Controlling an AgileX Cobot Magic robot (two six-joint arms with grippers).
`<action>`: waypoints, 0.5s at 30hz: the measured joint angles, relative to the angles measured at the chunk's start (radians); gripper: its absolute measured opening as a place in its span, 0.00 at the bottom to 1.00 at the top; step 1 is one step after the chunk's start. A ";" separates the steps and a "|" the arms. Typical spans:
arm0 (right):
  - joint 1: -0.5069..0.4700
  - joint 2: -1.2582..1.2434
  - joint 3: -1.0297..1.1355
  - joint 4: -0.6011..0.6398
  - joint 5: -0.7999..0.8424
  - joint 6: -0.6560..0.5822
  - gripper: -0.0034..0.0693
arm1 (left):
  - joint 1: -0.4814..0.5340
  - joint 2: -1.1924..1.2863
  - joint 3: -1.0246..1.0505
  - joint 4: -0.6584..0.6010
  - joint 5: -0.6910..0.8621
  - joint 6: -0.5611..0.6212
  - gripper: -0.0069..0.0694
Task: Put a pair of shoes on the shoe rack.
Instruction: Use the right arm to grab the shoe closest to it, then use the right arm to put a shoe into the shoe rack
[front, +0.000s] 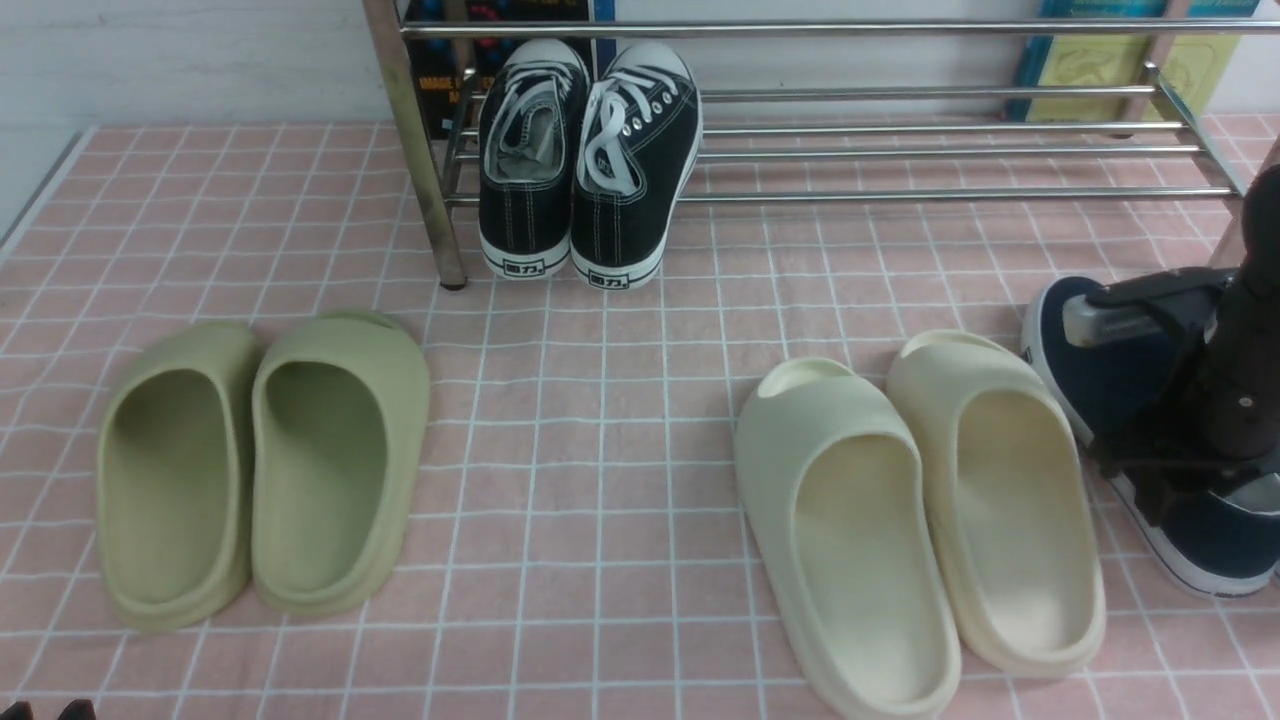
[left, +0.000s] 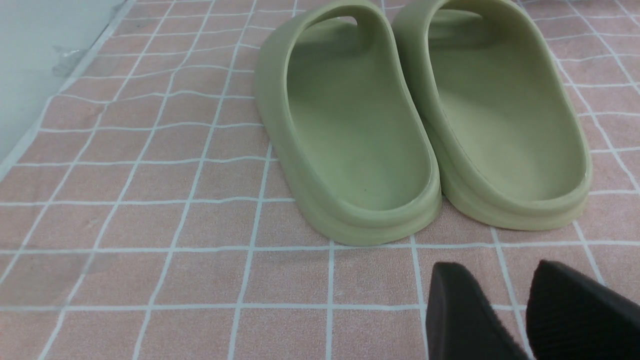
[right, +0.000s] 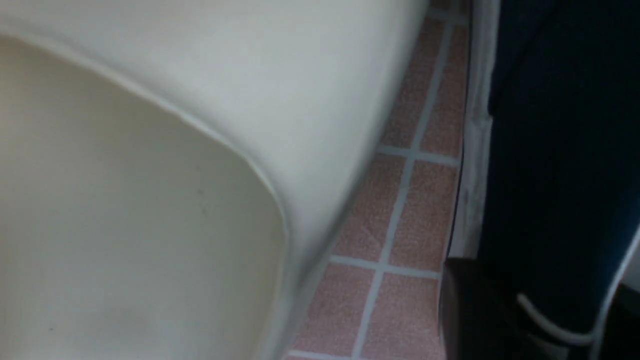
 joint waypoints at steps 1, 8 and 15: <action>0.000 0.000 -0.001 0.003 0.002 0.000 0.19 | 0.000 0.000 0.000 0.000 0.000 0.000 0.41; 0.005 -0.074 -0.160 0.033 0.147 -0.006 0.08 | 0.000 0.000 0.000 0.000 0.000 0.000 0.41; 0.005 -0.038 -0.369 0.034 0.188 -0.031 0.08 | 0.000 0.000 0.000 0.000 0.000 0.000 0.41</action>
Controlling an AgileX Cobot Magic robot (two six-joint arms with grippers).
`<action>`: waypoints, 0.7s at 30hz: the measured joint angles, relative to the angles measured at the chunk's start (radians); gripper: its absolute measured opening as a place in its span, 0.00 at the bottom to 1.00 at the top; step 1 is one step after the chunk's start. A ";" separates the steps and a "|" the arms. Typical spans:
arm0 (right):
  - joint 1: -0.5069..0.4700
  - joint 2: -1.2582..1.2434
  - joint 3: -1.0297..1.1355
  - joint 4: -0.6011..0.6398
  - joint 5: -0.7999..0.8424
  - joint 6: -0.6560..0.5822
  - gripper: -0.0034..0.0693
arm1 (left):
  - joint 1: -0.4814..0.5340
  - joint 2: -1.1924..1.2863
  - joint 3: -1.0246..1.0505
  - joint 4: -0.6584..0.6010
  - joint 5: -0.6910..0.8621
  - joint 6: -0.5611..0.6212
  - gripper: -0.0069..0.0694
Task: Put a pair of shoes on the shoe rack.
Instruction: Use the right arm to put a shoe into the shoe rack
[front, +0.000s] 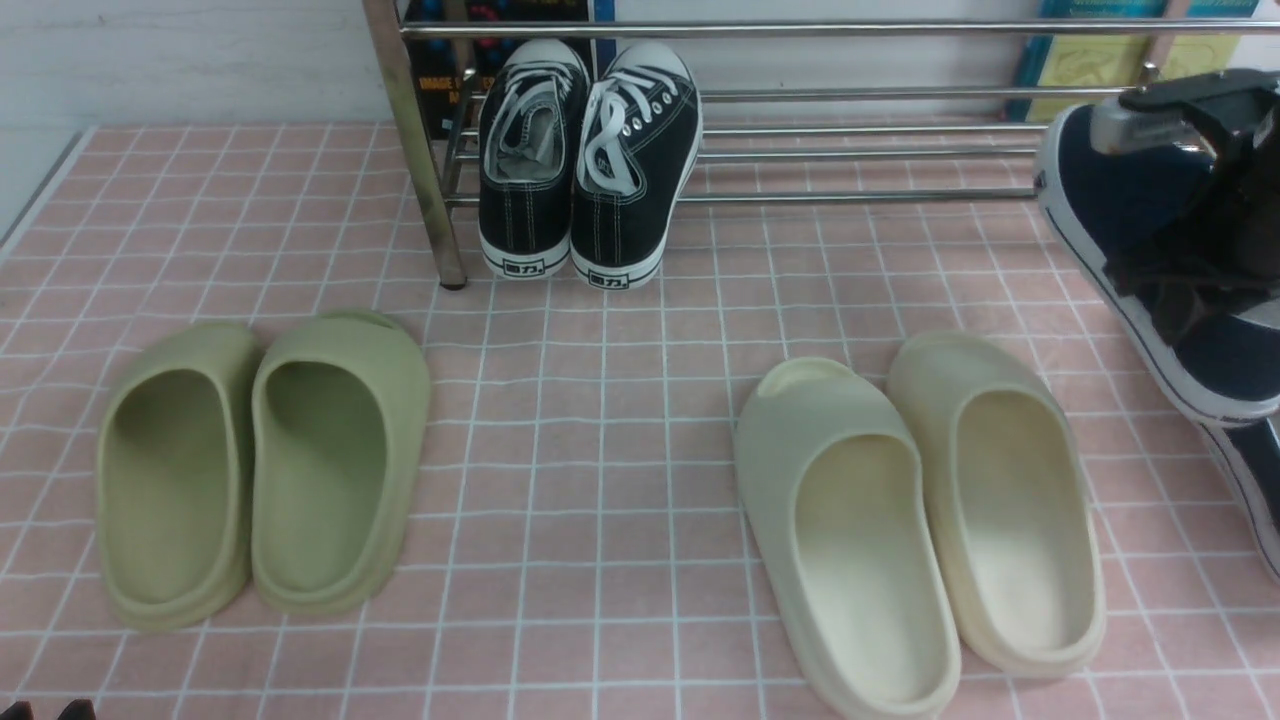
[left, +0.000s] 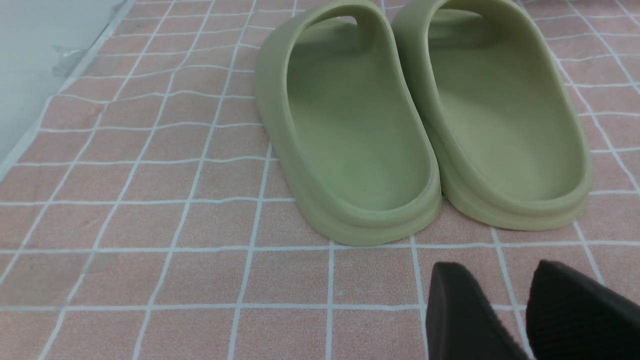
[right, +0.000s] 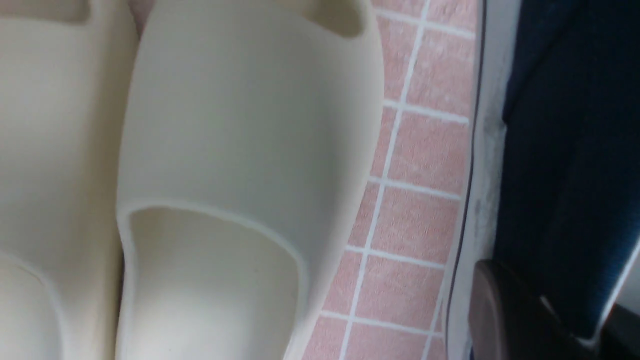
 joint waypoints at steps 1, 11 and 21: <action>0.000 0.016 -0.029 0.000 0.006 -0.004 0.08 | 0.000 0.000 0.000 0.000 0.000 0.000 0.41; 0.000 0.248 -0.338 0.038 0.098 -0.037 0.08 | 0.000 0.000 0.000 0.000 0.000 0.000 0.41; 0.000 0.478 -0.732 0.140 0.117 -0.044 0.08 | 0.000 0.000 0.000 0.000 0.000 0.000 0.41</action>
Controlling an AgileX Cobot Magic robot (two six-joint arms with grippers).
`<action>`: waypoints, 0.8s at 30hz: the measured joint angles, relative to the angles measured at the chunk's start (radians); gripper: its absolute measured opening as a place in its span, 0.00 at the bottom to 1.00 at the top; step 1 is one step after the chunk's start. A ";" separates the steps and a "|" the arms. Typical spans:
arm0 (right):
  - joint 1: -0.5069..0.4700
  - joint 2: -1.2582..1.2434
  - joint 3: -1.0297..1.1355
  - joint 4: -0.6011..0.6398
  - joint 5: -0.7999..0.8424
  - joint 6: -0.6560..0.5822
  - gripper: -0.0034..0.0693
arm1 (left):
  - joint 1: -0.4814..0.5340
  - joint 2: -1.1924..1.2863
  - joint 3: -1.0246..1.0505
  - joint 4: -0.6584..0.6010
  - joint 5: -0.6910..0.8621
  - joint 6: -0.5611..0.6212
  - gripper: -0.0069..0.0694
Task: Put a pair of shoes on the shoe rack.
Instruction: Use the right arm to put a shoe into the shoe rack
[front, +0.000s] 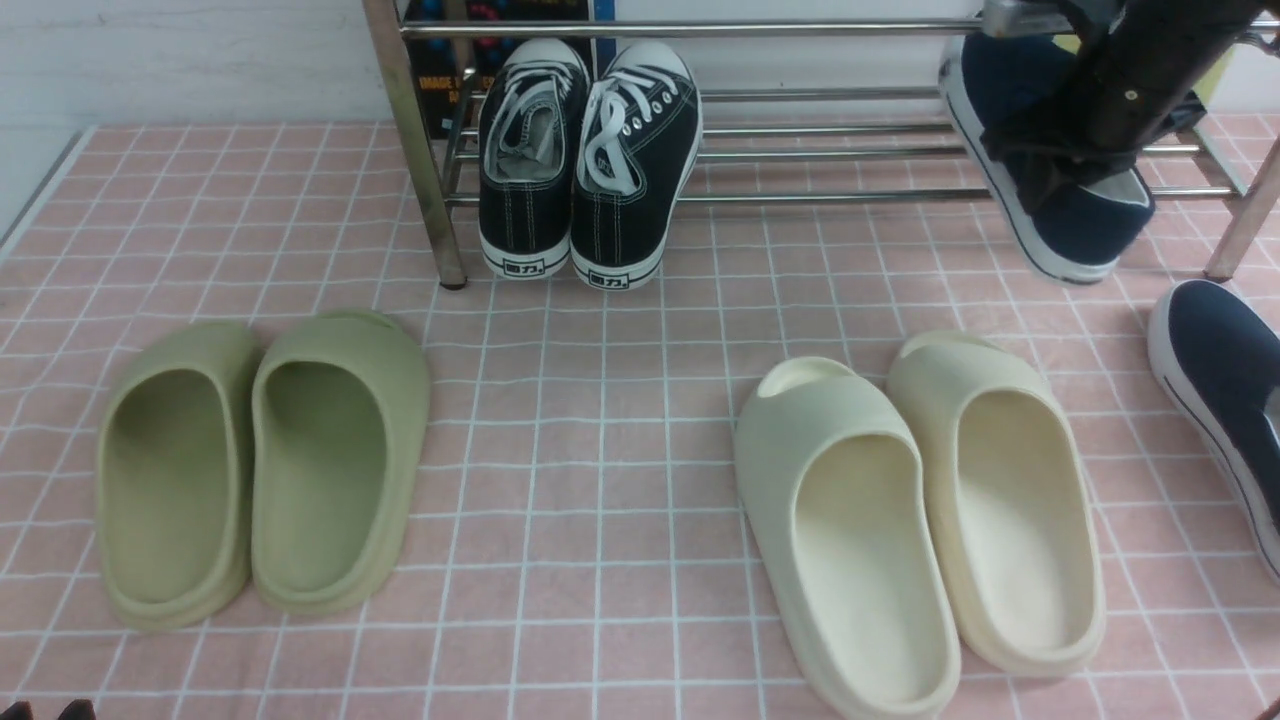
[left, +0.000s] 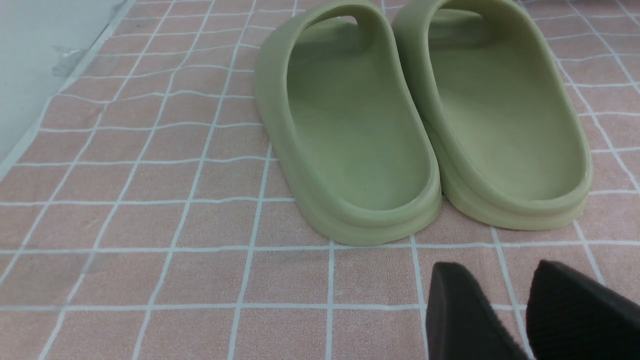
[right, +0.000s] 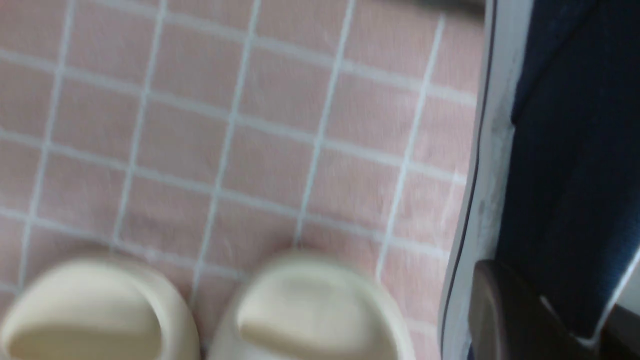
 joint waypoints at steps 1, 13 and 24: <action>0.000 0.025 -0.040 0.013 -0.001 0.000 0.08 | 0.000 0.000 0.000 0.000 0.000 0.000 0.41; 0.002 0.140 -0.200 0.047 -0.024 -0.001 0.11 | 0.000 0.000 0.000 0.000 0.000 0.000 0.41; 0.003 0.115 -0.211 0.049 -0.009 -0.003 0.62 | 0.000 0.000 0.000 0.000 0.000 0.000 0.41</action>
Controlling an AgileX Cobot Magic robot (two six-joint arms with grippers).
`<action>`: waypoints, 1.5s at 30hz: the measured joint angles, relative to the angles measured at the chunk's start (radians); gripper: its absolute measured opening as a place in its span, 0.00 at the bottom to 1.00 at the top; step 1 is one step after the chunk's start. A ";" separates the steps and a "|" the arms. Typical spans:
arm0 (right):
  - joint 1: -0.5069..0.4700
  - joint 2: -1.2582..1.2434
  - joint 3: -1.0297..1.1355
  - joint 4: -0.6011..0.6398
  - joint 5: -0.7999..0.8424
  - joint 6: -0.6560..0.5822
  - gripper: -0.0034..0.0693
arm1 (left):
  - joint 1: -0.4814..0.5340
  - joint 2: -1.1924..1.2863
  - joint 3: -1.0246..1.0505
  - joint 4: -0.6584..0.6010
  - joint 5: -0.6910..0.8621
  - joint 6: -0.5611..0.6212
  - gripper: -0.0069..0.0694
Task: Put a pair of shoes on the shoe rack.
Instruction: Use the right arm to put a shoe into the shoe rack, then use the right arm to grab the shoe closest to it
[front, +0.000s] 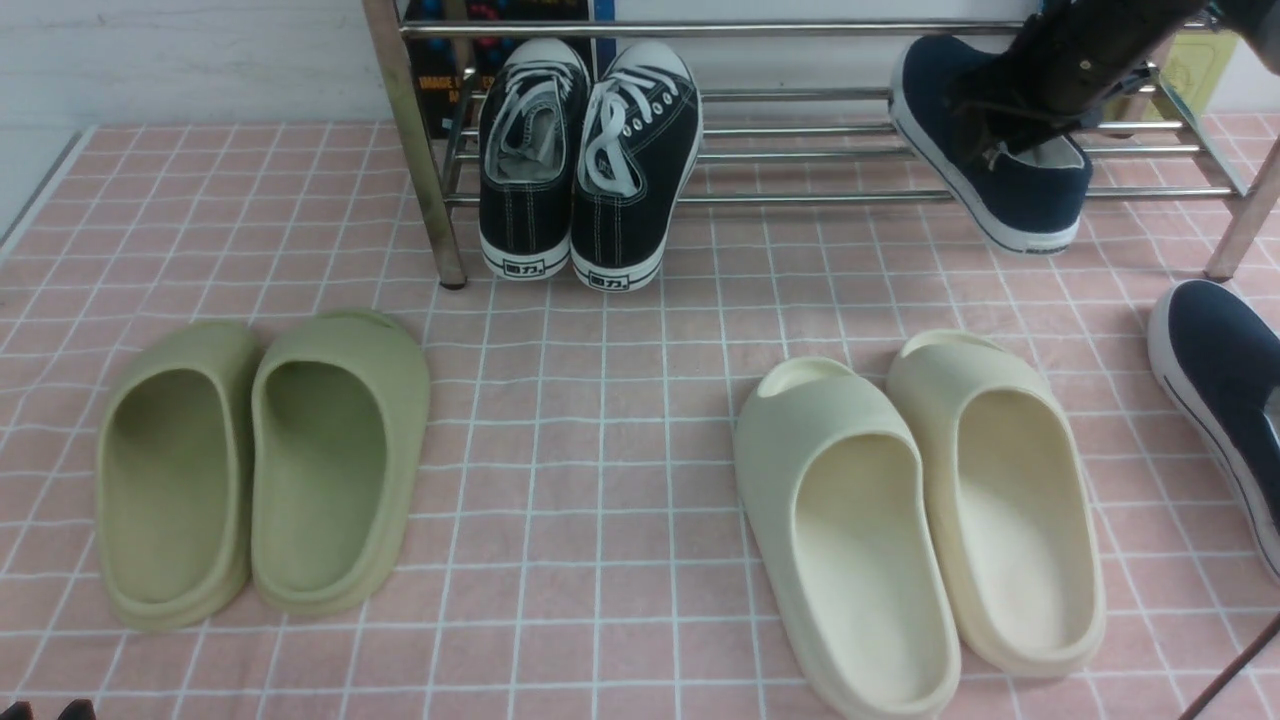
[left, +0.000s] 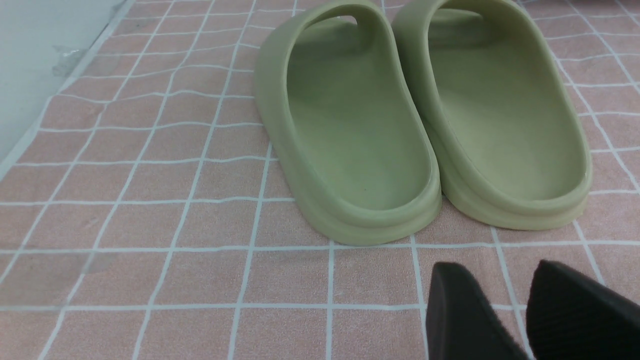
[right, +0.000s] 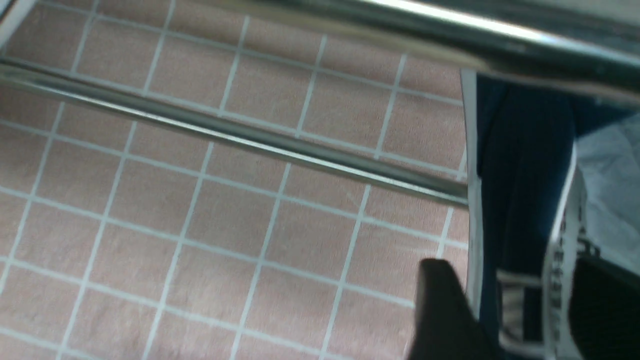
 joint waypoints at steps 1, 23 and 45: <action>0.000 -0.018 0.000 -0.001 0.024 0.000 0.69 | 0.000 0.000 0.000 0.000 0.000 0.000 0.41; -0.164 -0.690 1.192 -0.185 -0.114 0.072 0.64 | 0.000 0.000 0.000 0.000 0.001 0.000 0.41; -0.187 -0.618 1.297 -0.197 -0.313 0.101 0.06 | 0.000 0.000 0.000 0.000 0.001 0.000 0.41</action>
